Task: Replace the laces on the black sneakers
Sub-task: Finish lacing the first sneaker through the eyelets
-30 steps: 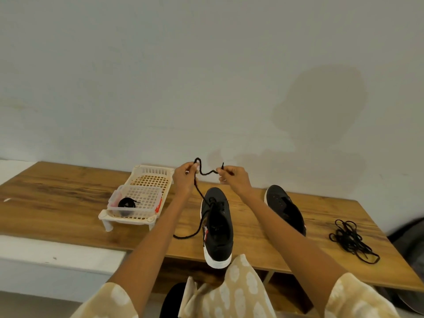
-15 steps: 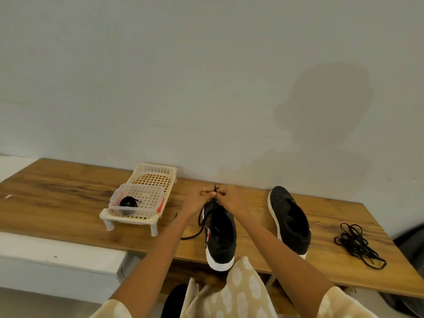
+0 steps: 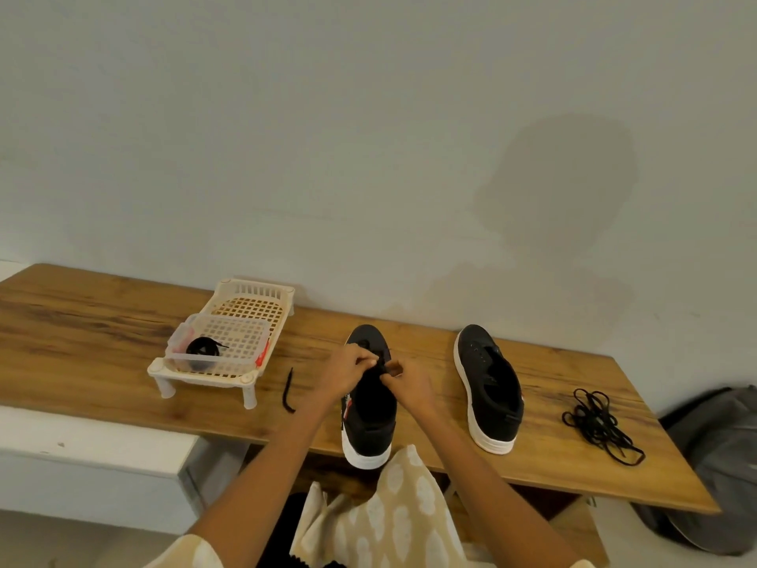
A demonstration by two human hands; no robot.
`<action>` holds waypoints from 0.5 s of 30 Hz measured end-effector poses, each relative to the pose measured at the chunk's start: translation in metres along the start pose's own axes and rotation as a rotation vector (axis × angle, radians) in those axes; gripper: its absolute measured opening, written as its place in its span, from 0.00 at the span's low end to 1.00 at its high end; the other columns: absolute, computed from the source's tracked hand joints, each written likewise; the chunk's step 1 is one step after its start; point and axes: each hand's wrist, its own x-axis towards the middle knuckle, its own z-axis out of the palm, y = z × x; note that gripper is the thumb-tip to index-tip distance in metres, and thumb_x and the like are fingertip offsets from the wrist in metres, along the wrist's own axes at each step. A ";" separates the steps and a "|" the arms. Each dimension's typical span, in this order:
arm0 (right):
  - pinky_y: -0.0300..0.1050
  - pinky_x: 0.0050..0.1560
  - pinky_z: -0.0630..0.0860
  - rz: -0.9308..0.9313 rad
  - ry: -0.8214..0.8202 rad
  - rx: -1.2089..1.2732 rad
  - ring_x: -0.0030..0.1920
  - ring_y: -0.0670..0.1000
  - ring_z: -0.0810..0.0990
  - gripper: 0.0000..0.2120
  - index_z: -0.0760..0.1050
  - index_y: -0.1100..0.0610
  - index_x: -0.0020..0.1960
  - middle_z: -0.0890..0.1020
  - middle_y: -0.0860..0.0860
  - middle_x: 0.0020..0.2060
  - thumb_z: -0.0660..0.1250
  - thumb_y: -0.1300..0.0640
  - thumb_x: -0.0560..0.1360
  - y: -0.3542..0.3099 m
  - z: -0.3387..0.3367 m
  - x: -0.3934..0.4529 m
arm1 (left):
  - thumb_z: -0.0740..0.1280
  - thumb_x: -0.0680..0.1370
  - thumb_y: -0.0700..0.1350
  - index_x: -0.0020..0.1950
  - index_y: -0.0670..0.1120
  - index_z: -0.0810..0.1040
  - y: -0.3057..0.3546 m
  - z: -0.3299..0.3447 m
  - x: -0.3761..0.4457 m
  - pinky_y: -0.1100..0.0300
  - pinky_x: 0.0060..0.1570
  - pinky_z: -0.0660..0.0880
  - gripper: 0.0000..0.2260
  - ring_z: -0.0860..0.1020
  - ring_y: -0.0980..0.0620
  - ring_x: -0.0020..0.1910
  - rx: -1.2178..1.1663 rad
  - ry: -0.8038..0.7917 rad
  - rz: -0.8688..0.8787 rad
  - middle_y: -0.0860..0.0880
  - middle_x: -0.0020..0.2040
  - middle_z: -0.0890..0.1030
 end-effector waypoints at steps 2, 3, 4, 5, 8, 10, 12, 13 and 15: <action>0.37 0.52 0.72 0.012 0.010 0.064 0.56 0.50 0.79 0.14 0.77 0.57 0.62 0.81 0.51 0.56 0.65 0.57 0.77 0.005 -0.002 -0.001 | 0.62 0.79 0.38 0.60 0.43 0.80 0.000 0.009 -0.003 0.60 0.59 0.70 0.12 0.76 0.48 0.58 0.040 -0.044 0.016 0.45 0.58 0.80; 0.38 0.53 0.73 0.020 0.006 0.109 0.56 0.50 0.79 0.14 0.78 0.56 0.61 0.82 0.51 0.55 0.65 0.57 0.77 0.008 -0.001 -0.001 | 0.62 0.79 0.37 0.61 0.42 0.80 0.000 0.012 -0.003 0.59 0.61 0.70 0.12 0.76 0.48 0.59 0.053 -0.048 0.018 0.45 0.59 0.80; 0.41 0.55 0.75 0.028 0.001 0.169 0.55 0.50 0.80 0.13 0.79 0.56 0.60 0.83 0.51 0.54 0.65 0.57 0.76 0.013 -0.001 0.000 | 0.63 0.79 0.36 0.61 0.41 0.80 0.001 0.015 -0.004 0.59 0.62 0.69 0.12 0.76 0.48 0.60 0.055 -0.044 0.012 0.45 0.59 0.80; 0.45 0.56 0.77 0.043 -0.011 0.229 0.53 0.50 0.81 0.12 0.80 0.56 0.58 0.83 0.52 0.52 0.66 0.57 0.76 0.016 -0.001 0.000 | 0.64 0.78 0.37 0.60 0.41 0.80 0.002 0.017 -0.004 0.59 0.62 0.69 0.12 0.77 0.49 0.60 0.049 -0.029 0.008 0.45 0.59 0.81; 0.52 0.55 0.79 0.077 -0.023 0.353 0.48 0.50 0.83 0.09 0.82 0.57 0.53 0.84 0.52 0.46 0.67 0.59 0.76 0.026 0.001 0.003 | 0.68 0.76 0.40 0.55 0.43 0.83 0.003 0.022 -0.001 0.60 0.59 0.74 0.09 0.80 0.52 0.53 -0.002 0.064 -0.030 0.47 0.53 0.83; 0.51 0.53 0.80 0.071 -0.017 0.397 0.46 0.50 0.83 0.08 0.82 0.57 0.52 0.85 0.52 0.45 0.66 0.60 0.76 0.027 0.001 0.004 | 0.70 0.75 0.42 0.50 0.44 0.85 0.003 0.026 0.001 0.57 0.56 0.76 0.06 0.81 0.55 0.48 -0.021 0.105 -0.042 0.49 0.48 0.85; 0.50 0.53 0.80 0.070 -0.024 0.439 0.47 0.50 0.83 0.07 0.82 0.57 0.51 0.85 0.52 0.45 0.66 0.60 0.76 0.030 0.001 0.006 | 0.70 0.75 0.43 0.49 0.46 0.85 0.004 0.028 0.001 0.57 0.54 0.77 0.06 0.81 0.56 0.46 0.001 0.107 -0.040 0.50 0.46 0.85; 0.50 0.53 0.80 0.075 -0.030 0.459 0.47 0.50 0.83 0.07 0.82 0.57 0.51 0.85 0.53 0.45 0.66 0.60 0.76 0.032 0.002 0.007 | 0.69 0.75 0.43 0.49 0.46 0.85 0.005 0.028 0.001 0.58 0.54 0.77 0.06 0.81 0.56 0.46 0.021 0.093 -0.032 0.50 0.46 0.85; 0.50 0.53 0.80 0.085 -0.038 0.493 0.47 0.50 0.83 0.07 0.82 0.58 0.51 0.84 0.53 0.45 0.67 0.60 0.76 0.035 0.003 0.008 | 0.68 0.76 0.44 0.50 0.46 0.85 0.006 0.029 0.000 0.59 0.54 0.76 0.07 0.81 0.56 0.46 0.069 0.066 -0.013 0.50 0.47 0.85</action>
